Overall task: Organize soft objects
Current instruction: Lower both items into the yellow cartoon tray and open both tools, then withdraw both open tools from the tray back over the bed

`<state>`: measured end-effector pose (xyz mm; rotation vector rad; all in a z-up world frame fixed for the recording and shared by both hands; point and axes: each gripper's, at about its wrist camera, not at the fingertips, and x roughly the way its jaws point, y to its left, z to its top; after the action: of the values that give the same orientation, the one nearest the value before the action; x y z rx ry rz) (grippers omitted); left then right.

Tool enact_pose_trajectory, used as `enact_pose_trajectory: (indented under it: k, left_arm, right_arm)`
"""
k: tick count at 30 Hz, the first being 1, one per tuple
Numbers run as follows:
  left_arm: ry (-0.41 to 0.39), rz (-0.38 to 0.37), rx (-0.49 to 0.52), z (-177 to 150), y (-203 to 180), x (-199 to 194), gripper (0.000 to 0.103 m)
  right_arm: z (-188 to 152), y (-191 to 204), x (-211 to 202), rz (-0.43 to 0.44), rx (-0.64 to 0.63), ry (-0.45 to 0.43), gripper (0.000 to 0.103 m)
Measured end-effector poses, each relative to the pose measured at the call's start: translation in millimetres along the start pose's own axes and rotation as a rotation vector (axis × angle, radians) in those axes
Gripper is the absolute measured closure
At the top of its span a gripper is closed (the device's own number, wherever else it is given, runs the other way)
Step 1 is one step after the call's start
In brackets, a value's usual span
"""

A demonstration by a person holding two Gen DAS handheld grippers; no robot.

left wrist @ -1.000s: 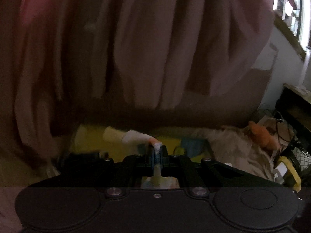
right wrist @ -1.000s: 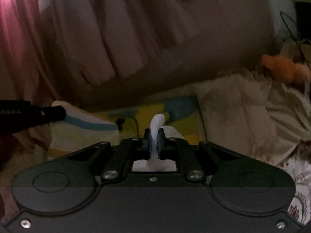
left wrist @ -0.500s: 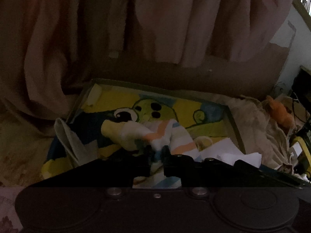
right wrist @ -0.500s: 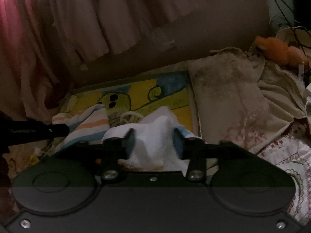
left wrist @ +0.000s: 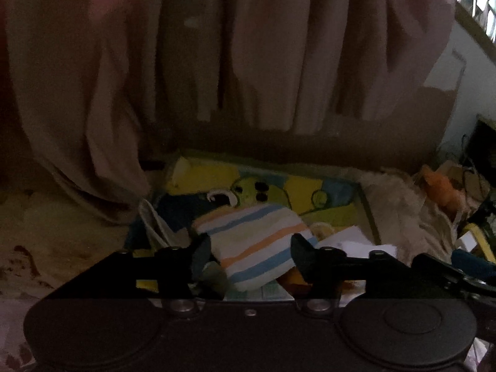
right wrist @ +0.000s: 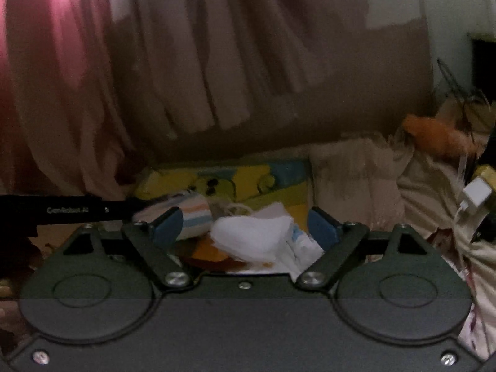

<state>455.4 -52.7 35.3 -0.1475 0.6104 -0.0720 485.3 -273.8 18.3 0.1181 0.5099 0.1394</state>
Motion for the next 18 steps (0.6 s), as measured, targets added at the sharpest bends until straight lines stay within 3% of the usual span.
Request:
enact_pose_trajectory:
  k: [4, 12, 18]
  left_arm:
    - [-0.096, 0.009, 0.003, -3.9, -0.8, -43.9, 0.028]
    - [-0.221, -0.004, 0.028, -22.5, -6.4, -123.6, 0.006]
    - [-0.281, -0.024, -0.004, -38.9, -5.9, -179.3, 0.001]
  right_arm:
    - [2.6, 6.9, -42.5, 0.024, -0.020, -0.061, 0.001]
    - [5.0, 11.8, -117.6, 0.076, -0.001, -0.143, 0.000]
    - [1.4, 21.2, -172.9, 0.078, -0.018, -0.204, 0.000]
